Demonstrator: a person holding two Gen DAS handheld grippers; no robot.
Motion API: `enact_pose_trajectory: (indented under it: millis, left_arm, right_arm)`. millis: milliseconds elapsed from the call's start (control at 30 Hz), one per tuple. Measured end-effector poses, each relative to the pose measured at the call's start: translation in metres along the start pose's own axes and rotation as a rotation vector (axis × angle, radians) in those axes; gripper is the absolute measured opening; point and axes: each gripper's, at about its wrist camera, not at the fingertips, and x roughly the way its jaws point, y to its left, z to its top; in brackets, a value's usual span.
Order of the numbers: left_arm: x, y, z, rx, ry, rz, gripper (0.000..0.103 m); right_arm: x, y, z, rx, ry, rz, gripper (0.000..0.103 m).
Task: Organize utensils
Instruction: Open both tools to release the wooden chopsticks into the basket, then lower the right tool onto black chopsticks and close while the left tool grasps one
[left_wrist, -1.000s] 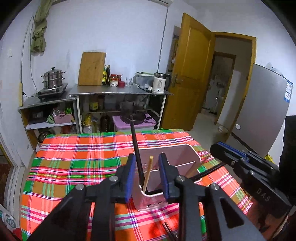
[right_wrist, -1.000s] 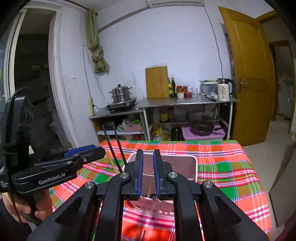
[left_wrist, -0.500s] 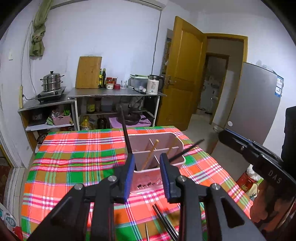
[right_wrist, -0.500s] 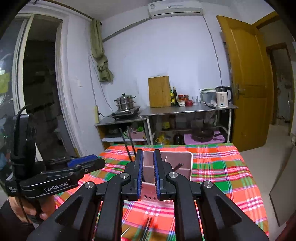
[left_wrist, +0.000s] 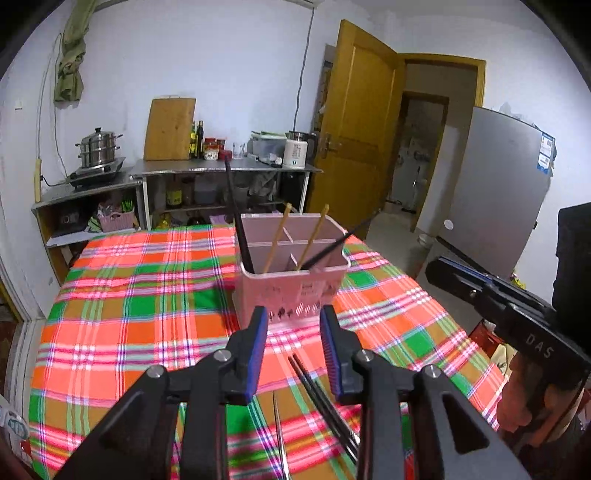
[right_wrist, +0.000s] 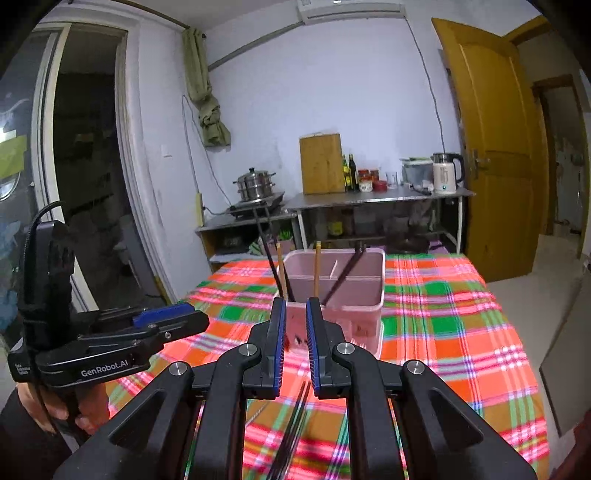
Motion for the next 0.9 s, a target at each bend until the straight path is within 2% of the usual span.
enact_pose_trajectory:
  millis: [533,700,900]
  left_arm:
    - [0.013,0.014,-0.057,-0.033,0.100,0.006,0.031]
    - [0.026,0.021,-0.073,-0.047,0.159,0.011,0.031]
    - [0.049,0.020,-0.090,-0.047,0.248,0.010,0.031]
  right_arm:
    - [0.017,-0.015,-0.046,0.034,0.128,-0.017,0.011]
    - [0.027,-0.020,-0.063,0.048,0.182,-0.016,0.011]
    - [0.047,-0.019,-0.083,0.047,0.287,0.000,0.011]
